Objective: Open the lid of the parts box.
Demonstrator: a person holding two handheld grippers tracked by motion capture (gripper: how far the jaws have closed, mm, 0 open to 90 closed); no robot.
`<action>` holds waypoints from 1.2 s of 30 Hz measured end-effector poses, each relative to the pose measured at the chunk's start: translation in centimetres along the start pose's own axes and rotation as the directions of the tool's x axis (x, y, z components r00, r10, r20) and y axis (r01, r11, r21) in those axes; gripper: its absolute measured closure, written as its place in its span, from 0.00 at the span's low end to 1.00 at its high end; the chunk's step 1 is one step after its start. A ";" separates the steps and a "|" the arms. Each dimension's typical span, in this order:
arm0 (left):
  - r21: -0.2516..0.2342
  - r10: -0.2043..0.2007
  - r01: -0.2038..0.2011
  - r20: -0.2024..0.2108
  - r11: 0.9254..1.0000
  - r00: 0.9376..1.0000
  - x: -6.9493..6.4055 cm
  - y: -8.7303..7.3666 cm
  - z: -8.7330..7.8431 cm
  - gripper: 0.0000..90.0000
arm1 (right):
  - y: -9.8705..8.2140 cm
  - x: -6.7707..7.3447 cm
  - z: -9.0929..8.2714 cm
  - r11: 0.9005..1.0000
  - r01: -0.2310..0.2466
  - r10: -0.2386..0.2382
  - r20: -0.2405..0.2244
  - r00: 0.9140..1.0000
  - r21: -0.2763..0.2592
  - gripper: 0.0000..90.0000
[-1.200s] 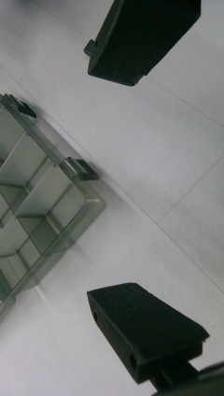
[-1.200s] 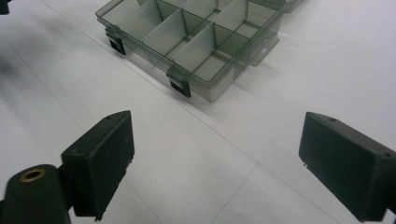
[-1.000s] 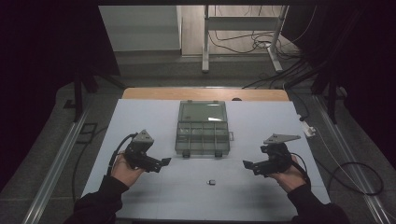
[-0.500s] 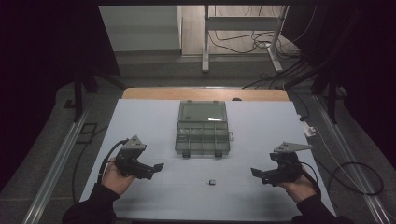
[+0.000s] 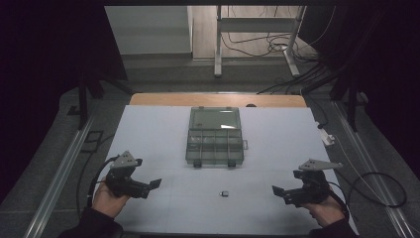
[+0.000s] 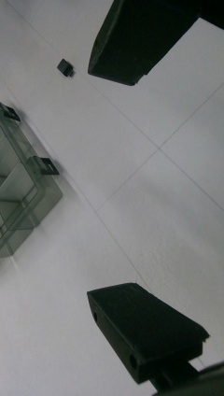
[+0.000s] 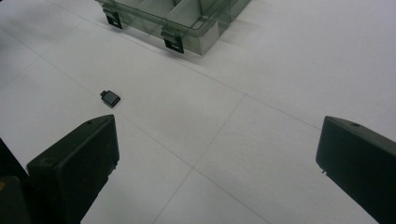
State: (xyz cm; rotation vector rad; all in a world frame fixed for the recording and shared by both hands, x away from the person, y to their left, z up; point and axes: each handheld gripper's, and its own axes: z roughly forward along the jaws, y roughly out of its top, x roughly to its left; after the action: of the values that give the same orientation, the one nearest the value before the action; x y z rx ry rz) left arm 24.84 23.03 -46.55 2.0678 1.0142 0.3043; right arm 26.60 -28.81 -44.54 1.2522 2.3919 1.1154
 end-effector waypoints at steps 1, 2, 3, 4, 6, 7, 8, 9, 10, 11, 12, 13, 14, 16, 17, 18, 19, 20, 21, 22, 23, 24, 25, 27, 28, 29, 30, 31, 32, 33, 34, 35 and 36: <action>0.001 -0.002 0.002 -0.004 1.000 1.000 0.0 -0.2 -0.2 0.00 | 0.0 0.0 0.0 1.000 0.000 0.000 0.000 1.000 0.000 0.00; 0.001 0.001 -0.001 -0.005 1.000 1.000 0.0 -0.3 -0.4 0.00 | -0.2 0.0 -0.2 1.000 0.000 0.000 0.006 1.000 -0.001 0.00; 0.000 -0.004 0.004 -0.006 1.000 1.000 -0.1 -0.5 -0.6 0.00 | -0.3 0.1 -0.3 1.000 -0.001 0.001 0.010 1.000 -0.004 0.00; 0.001 -0.004 0.004 -0.009 1.000 1.000 -0.1 -0.6 -0.8 0.00 | -0.5 0.1 -0.5 1.000 -0.003 0.003 0.016 1.000 -0.004 0.00; -0.002 -0.009 0.009 -0.012 1.000 1.000 -0.1 -0.9 -1.1 0.00 | -0.7 0.1 -0.7 1.000 -0.009 0.009 0.023 1.000 -0.005 0.00; -0.004 -0.012 0.011 -0.015 1.000 1.000 -0.1 -1.1 -1.3 0.00 | -0.8 0.1 -0.8 1.000 -0.014 0.014 0.024 1.000 -0.007 0.00; -0.004 -0.012 0.011 -0.015 1.000 1.000 -0.1 -1.1 -1.3 0.00 | -0.8 0.1 -0.8 1.000 -0.014 0.014 0.024 1.000 -0.007 0.00; -0.010 -0.019 0.019 -0.023 1.000 1.000 -0.2 -1.4 -1.8 0.00 | -1.2 0.3 -1.1 1.000 -0.021 0.022 0.026 0.999 -0.006 0.00; -0.010 -0.019 0.019 -0.023 1.000 1.000 -0.2 -1.4 -1.8 0.00 | -1.4 0.3 -1.2 1.000 -0.022 0.023 0.025 0.999 -0.006 0.00; -0.017 -0.025 0.025 -0.025 1.000 0.999 -0.2 -1.7 -2.1 0.00 | -1.5 0.4 -1.3 1.000 -0.024 0.024 0.026 0.999 -0.007 0.00; -0.017 -0.025 0.025 -0.025 1.000 0.999 -0.2 -1.7 -2.1 0.00 | -1.5 0.4 -1.4 1.000 -0.025 0.025 0.031 0.999 -0.015 0.00; -0.018 -0.025 0.024 -0.028 1.000 0.999 -0.2 -1.8 -2.2 0.00 | -1.5 0.5 -1.5 0.999 -0.027 0.028 0.035 0.999 -0.023 0.00; -0.018 -0.025 0.025 -0.029 1.000 0.999 -0.3 -1.9 -2.3 0.00 | -1.5 0.5 -1.5 0.999 -0.027 0.028 0.035 0.999 -0.023 0.00; -0.028 -0.026 0.025 -0.038 0.999 0.999 -0.4 -2.1 -2.7 0.00 | -1.6 0.5 -1.7 0.999 -0.032 0.033 0.036 0.999 -0.027 0.00; -0.033 -0.030 0.029 -0.040 0.999 0.999 -0.4 -2.1 -2.8 0.00 | -1.7 0.6 -1.8 0.999 -0.035 0.036 0.039 0.999 -0.032 0.00; -0.038 -0.039 0.038 -0.043 0.999 0.998 -0.5 -2.2 -3.1 0.00 | -1.7 0.7 -1.9 0.999 -0.038 0.039 0.040 0.998 -0.029 0.00; -0.041 -0.041 0.039 -0.046 0.998 0.998 -0.5 -2.3 -3.2 0.00 | -1.7 0.7 -2.0 0.999 -0.036 0.038 0.046 0.998 -0.031 0.00; -0.041 -0.041 0.039 -0.046 0.998 0.998 -0.5 -2.3 -3.2 0.00 | -1.8 0.8 -2.0 0.999 -0.037 0.039 0.051 0.998 -0.030 0.00; -0.043 -0.042 0.040 -0.049 0.998 0.998 -0.6 -2.3 -3.4 0.00 | -1.8 0.8 -2.0 0.999 -0.037 0.039 0.051 0.998 -0.030 0.00; -0.044 -0.045 0.042 -0.055 0.998 0.997 -0.7 -2.4 -3.5 0.00 | -1.8 0.8 -2.1 0.999 -0.035 0.037 0.052 0.998 -0.031 0.00; -0.043 -0.041 0.038 -0.064 0.998 0.997 -0.8 -2.4 -3.6 0.00 | -1.8 0.9 -2.2 0.999 -0.034 0.036 0.055 0.998 -0.032 0.00; -0.040 -0.037 0.034 -0.074 0.999 0.997 -0.9 -2.5 -3.7 0.00 | -1.9 0.9 -2.3 0.999 -0.032 0.033 0.059 0.998 -0.029 0.00; -0.037 -0.035 0.032 -0.078 0.999 0.996 -0.9 -2.5 -3.7 0.00 | -1.9 1.0 -2.3 0.999 -0.028 0.030 0.061 0.998 -0.029 0.00; -0.029 -0.028 0.025 -0.084 0.999 0.996 -1.0 -2.5 -3.8 0.00 | -2.0 1.1 -2.4 0.999 -0.025 0.026 0.066 0.997 -0.025 0.00; -0.026 -0.029 0.026 -0.088 0.999 0.996 -1.1 -2.6 -3.9 0.00 | -2.1 1.2 -2.6 1.000 -0.022 0.023 0.071 0.997 -0.020 0.00; -0.022 -0.027 0.025 -0.091 0.999 0.996 -1.1 -2.6 -3.9 0.00 | -2.1 1.3 -2.6 1.000 -0.022 0.024 0.073 0.997 -0.018 0.00; -0.019 -0.028 0.026 -0.090 0.999 0.996 -1.1 -2.6 -3.9 0.00 | -2.2 1.4 -2.7 1.000 -0.021 0.022 0.076 0.997 -0.014 0.00; -0.019 -0.028 0.026 -0.090 0.999 0.996 -1.1 -2.6 -3.9 0.00 | -2.2 1.4 -2.7 1.000 -0.021 0.022 0.076 0.997 -0.014 0.00; -0.018 -0.032 0.030 -0.089 0.999 0.996 -1.1 -2.6 -3.9 0.00 | -2.2 1.4 -2.7 1.000 -0.018 0.019 0.080 0.997 -0.009 0.00; -0.014 -0.033 0.032 -0.089 0.999 0.995 -1.1 -2.5 -3.8 0.00 | -2.2 1.4 -2.7 1.000 -0.017 0.018 0.083 0.996 -0.005 0.00; -0.014 -0.033 0.032 -0.089 0.999 0.995 -1.1 -2.5 -3.8 0.00 | -2.2 1.4 -2.7 1.000 -0.017 0.018 0.083 0.996 -0.005 0.00; -0.008 -0.030 0.029 -0.089 1.000 0.996 -1.1 -2.5 -3.7 0.00 | -2.2 1.5 -2.6 1.000 -0.016 0.016 0.088 0.996 0.002 0.00; -0.008 -0.027 0.026 -0.091 1.000 0.995 -1.2 -2.5 -3.7 0.00 | -2.2 1.5 -2.6 1.000 -0.011 0.010 0.091 0.996 0.009 0.00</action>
State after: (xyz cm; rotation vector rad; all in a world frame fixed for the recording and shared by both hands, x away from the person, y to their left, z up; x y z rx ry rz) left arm 20.77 25.13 -45.81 2.0488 1.0927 0.3908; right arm 23.04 -29.73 -44.13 1.2917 2.3288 1.0284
